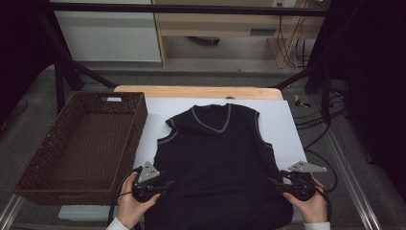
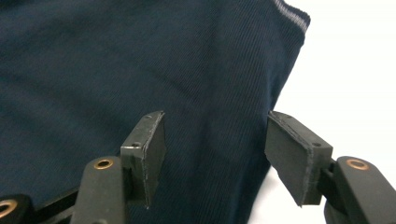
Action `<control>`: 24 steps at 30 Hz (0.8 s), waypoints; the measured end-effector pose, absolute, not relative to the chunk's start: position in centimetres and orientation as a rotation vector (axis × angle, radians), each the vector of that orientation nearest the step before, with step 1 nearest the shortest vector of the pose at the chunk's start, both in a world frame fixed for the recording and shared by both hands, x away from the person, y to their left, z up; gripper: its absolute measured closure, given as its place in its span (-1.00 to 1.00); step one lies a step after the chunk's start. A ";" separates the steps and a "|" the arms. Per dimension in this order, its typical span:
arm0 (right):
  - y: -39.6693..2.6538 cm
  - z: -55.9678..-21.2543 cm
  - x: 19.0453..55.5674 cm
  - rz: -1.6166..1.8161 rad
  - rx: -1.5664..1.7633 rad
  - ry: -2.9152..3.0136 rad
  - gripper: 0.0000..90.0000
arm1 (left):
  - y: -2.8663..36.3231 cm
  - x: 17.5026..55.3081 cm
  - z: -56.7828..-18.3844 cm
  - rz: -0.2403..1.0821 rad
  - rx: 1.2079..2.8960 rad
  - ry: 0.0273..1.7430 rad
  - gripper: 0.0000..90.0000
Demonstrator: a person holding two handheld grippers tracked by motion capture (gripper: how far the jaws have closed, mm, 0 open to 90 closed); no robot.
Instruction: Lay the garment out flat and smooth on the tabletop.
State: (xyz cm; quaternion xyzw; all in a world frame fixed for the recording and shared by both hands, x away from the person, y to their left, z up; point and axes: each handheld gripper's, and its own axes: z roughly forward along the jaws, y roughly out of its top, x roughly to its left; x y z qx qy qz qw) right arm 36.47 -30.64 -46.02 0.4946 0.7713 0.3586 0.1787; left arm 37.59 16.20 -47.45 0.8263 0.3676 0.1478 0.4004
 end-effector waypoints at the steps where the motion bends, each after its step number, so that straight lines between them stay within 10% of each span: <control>1: -30.5 -46.1 36.8 1.008 1.398 2.174 -0.10 | 16.1 38.0 -47.8 0.364 2.098 0.940 0.03; 11: -29.5 -47.3 37.9 0.918 1.398 2.216 0.88 | 16.4 38.0 -47.9 0.359 2.161 0.939 0.92; 20: -31.2 -45.0 35.8 0.898 1.403 2.290 0.87 | 17.6 34.4 -45.3 0.429 2.203 0.901 0.93; 24: -30.7 -45.6 35.5 1.027 1.404 2.304 0.34 | 17.5 34.6 -45.4 0.442 2.173 0.902 0.66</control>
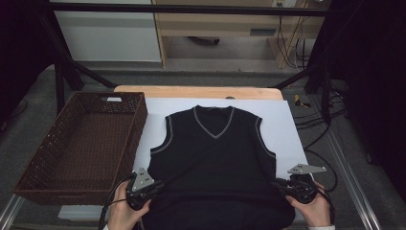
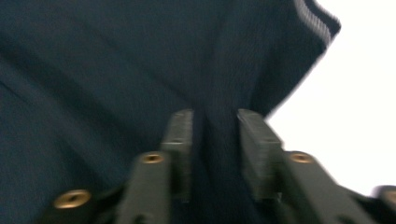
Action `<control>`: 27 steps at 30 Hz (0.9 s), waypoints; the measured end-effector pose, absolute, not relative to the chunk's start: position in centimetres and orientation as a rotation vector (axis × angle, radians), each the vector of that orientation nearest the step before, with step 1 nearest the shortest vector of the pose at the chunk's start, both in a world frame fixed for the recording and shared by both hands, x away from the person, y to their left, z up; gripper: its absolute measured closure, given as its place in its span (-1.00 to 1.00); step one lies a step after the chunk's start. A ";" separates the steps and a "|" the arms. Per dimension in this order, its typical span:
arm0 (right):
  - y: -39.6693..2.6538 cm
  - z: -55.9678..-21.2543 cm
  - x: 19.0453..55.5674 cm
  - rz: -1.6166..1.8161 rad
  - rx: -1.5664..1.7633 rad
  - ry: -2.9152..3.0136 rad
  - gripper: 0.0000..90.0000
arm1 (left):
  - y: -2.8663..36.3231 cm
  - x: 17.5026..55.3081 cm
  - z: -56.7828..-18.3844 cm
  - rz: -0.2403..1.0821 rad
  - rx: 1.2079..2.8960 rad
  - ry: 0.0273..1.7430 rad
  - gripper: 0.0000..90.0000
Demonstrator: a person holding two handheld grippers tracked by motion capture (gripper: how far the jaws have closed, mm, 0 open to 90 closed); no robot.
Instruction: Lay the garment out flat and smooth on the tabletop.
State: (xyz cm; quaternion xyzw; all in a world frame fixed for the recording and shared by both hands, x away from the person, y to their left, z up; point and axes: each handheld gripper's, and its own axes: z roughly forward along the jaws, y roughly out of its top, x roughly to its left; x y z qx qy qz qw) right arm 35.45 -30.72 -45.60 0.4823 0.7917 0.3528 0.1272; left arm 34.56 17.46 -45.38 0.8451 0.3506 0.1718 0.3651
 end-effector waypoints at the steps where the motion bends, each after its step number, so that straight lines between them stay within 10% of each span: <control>1: -30.8 -45.6 35.6 1.067 1.393 2.273 0.17 | 17.3 34.9 -45.5 0.441 2.162 0.908 0.48; 11: -32.0 -46.6 39.1 0.955 1.461 2.086 0.03 | 16.3 39.1 -47.8 0.382 2.085 0.961 0.12; 15: -31.9 -47.3 39.2 0.928 1.461 2.104 0.03 | 16.5 38.7 -48.4 0.360 2.080 0.965 0.30; 20: -30.5 -47.7 39.2 0.963 1.436 2.189 0.62 | 16.4 38.1 -48.1 0.329 2.124 0.943 0.88; 27: -30.5 -46.6 38.7 0.924 1.428 2.235 0.90 | 17.0 37.4 -47.3 0.385 2.205 0.961 0.92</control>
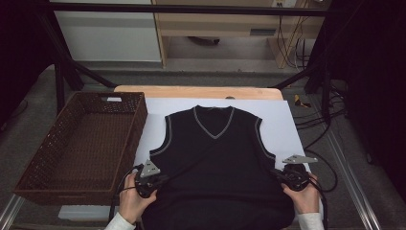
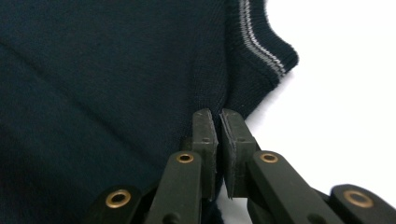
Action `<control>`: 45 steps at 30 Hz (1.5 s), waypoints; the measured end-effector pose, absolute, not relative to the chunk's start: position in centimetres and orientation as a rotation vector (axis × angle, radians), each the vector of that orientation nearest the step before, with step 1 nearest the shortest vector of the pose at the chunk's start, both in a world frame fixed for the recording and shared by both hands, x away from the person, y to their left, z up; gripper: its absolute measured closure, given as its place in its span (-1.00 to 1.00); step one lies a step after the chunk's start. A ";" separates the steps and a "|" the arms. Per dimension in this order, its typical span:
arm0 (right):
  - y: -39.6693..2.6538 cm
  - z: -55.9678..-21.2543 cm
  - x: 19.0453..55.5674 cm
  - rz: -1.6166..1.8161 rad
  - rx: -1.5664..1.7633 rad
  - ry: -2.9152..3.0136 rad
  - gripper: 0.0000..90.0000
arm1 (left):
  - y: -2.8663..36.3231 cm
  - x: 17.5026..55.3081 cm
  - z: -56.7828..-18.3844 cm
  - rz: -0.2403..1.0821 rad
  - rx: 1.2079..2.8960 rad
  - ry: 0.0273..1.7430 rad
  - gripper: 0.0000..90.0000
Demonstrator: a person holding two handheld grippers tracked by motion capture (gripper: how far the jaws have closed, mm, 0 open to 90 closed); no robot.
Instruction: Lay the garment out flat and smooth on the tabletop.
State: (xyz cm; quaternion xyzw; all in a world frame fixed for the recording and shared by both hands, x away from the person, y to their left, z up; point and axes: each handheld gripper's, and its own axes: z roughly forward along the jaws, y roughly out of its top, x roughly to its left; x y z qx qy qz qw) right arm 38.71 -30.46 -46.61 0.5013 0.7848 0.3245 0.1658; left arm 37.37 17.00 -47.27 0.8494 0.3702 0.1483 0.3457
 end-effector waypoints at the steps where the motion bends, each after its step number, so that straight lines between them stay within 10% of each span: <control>1: -30.7 -46.4 38.5 0.928 1.433 2.230 0.91 | 17.0 36.9 -47.1 0.409 2.222 0.955 0.92; 8: -31.6 -46.6 36.5 0.989 1.429 2.234 0.59 | 17.5 35.9 -46.8 0.384 2.161 0.930 0.84; 16: -31.6 -46.6 36.8 1.135 1.409 2.114 -0.13 | 17.3 36.9 -46.5 0.340 1.981 0.923 0.05; 29: -30.4 -45.7 39.5 1.178 1.355 2.065 -0.60 | 16.5 40.3 -45.9 0.299 1.937 0.897 -0.78; 45: -30.0 -45.2 41.2 1.203 1.363 2.037 -0.70 | 16.1 42.9 -44.8 0.293 1.939 0.944 -0.90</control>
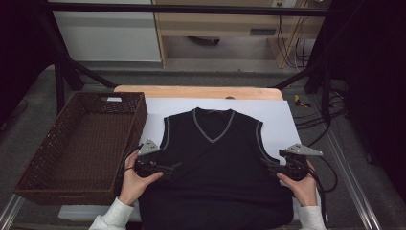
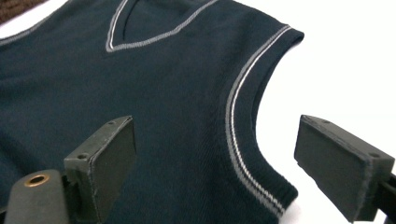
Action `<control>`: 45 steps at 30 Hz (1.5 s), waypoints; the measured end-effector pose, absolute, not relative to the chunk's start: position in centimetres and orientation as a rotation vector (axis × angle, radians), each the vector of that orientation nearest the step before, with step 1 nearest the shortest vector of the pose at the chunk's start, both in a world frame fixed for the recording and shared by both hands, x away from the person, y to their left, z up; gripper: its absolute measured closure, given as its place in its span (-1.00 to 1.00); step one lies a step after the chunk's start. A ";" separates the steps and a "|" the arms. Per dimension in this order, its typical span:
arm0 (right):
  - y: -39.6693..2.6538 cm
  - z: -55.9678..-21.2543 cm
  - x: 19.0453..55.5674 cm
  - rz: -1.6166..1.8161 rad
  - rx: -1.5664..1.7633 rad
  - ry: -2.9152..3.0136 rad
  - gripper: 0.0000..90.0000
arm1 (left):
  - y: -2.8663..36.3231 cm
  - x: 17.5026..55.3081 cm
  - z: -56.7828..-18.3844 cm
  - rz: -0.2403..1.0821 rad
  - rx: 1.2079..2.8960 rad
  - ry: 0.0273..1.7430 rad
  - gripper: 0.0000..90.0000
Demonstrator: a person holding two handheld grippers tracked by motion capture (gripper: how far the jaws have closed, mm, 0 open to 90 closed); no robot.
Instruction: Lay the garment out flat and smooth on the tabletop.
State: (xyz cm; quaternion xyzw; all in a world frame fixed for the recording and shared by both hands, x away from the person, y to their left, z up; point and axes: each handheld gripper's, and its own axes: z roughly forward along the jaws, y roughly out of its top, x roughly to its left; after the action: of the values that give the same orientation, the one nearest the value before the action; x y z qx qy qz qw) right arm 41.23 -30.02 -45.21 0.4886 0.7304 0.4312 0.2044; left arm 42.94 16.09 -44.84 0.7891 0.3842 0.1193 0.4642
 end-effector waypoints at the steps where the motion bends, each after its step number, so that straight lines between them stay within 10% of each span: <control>1: -30.1 -45.2 41.4 1.207 1.359 2.034 -0.70 | 16.0 43.1 -44.7 0.297 1.938 0.946 -0.90; 45: -29.6 -44.3 41.6 1.212 1.348 2.023 -0.84 | 15.0 53.2 -45.0 0.418 1.901 1.189 -0.91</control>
State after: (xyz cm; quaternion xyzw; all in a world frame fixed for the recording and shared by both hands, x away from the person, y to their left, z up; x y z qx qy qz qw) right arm 41.58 -29.65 -44.27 0.4850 0.7281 0.4360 0.2111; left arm 53.22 14.98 -45.03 0.7575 0.4736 0.1665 0.4173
